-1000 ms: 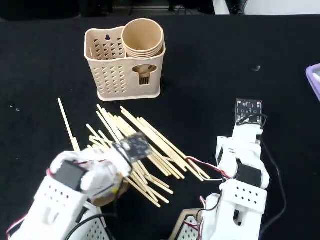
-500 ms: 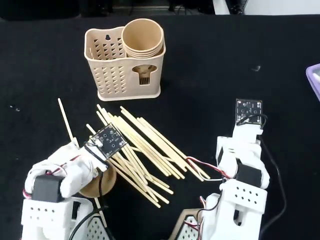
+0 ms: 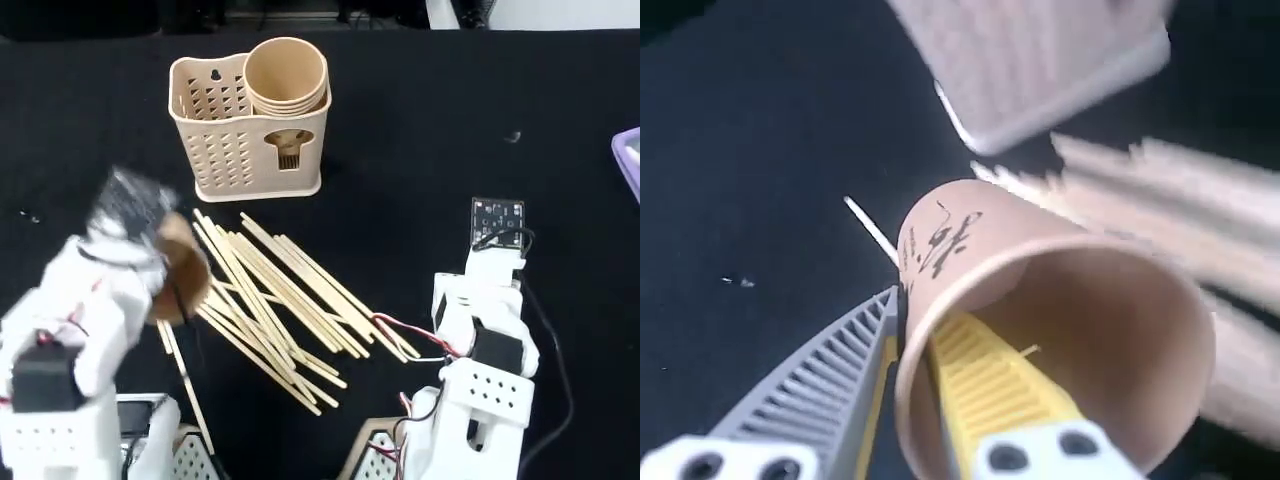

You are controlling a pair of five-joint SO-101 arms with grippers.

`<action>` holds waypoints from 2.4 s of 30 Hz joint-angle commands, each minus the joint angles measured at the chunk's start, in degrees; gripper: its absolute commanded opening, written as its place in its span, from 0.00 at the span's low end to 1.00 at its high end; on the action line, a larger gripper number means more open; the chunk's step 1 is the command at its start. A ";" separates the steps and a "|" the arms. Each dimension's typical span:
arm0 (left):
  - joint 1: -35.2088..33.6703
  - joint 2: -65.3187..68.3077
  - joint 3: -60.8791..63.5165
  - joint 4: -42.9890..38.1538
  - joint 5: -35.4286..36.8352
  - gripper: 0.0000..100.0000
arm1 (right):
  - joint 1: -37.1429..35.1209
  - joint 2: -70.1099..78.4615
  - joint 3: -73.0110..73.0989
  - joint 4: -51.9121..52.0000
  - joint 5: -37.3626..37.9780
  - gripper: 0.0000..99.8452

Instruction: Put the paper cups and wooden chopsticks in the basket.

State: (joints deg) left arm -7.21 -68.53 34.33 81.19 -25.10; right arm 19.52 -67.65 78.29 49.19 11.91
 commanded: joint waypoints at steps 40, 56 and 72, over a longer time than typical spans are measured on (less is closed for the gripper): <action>21.23 90.11 -104.48 5.71 38.42 0.03 | -2.81 -0.66 -0.57 -3.34 -0.44 0.20; 19.82 88.88 -108.09 16.09 38.42 0.03 | -2.81 -0.66 -0.57 -3.25 -0.44 0.20; 15.69 89.41 -108.00 7.82 37.80 0.20 | -2.81 -0.66 -0.57 -3.08 -0.44 0.20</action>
State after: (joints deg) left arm 10.90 22.29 -71.08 94.55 9.98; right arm 17.41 -67.65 78.29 47.08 11.91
